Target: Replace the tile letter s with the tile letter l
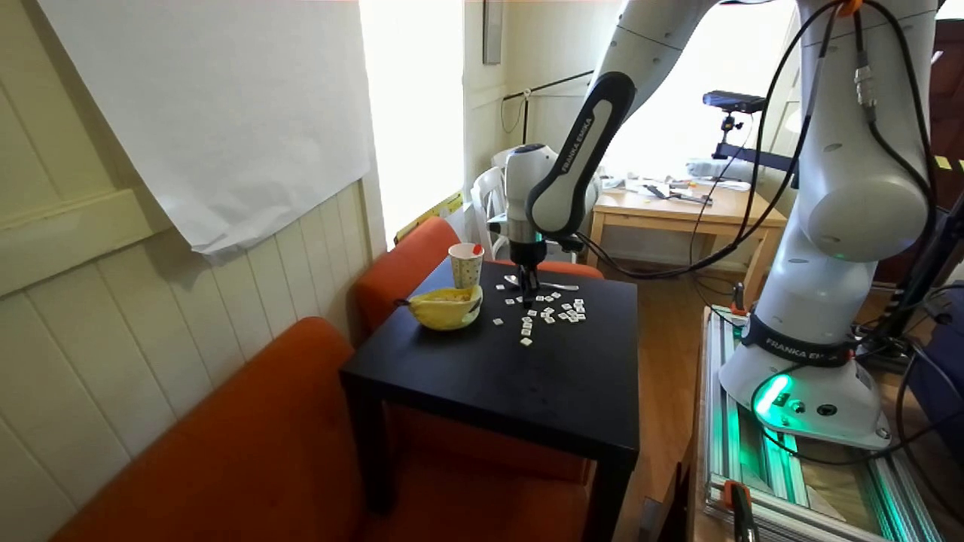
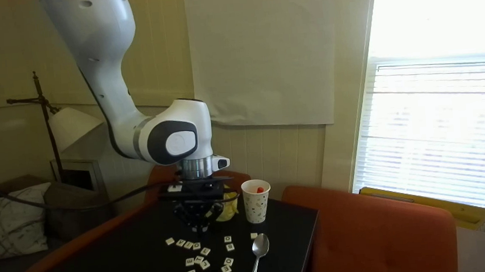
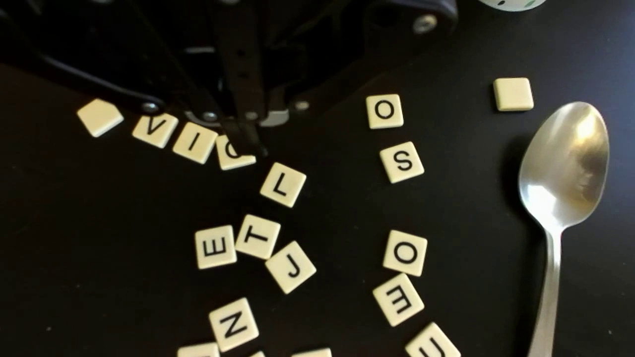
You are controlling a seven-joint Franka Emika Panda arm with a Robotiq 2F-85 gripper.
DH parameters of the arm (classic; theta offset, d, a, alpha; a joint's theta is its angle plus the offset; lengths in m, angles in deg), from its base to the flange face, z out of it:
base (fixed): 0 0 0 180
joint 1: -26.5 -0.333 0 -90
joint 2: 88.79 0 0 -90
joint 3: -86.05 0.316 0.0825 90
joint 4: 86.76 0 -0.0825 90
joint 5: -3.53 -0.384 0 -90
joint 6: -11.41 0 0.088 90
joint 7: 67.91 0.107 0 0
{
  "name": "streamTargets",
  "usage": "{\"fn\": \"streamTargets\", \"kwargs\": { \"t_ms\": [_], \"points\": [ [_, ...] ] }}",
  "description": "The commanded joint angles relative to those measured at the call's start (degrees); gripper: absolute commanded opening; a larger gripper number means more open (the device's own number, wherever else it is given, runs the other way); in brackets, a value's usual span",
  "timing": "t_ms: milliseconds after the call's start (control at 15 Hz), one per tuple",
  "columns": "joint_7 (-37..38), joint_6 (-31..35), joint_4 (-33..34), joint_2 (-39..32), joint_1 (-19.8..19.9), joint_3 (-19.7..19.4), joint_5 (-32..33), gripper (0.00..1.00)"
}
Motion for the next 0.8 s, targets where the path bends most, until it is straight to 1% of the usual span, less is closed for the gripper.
{"fn": "streamTargets", "kwargs": {
  "t_ms": [0, 400, 733],
  "points": [
    [-1.9, -0.8, 2.4, -2.6, 0.3, 0.1, 1.2, 0.0],
    [-3.1, -2.2, 3.7, -4.5, 0.5, 0.6, 0.8, 0.0],
    [-3.9, -3.2, 3.4, -3.8, 1.0, 1.3, -0.2, 0.0]
  ]
}}
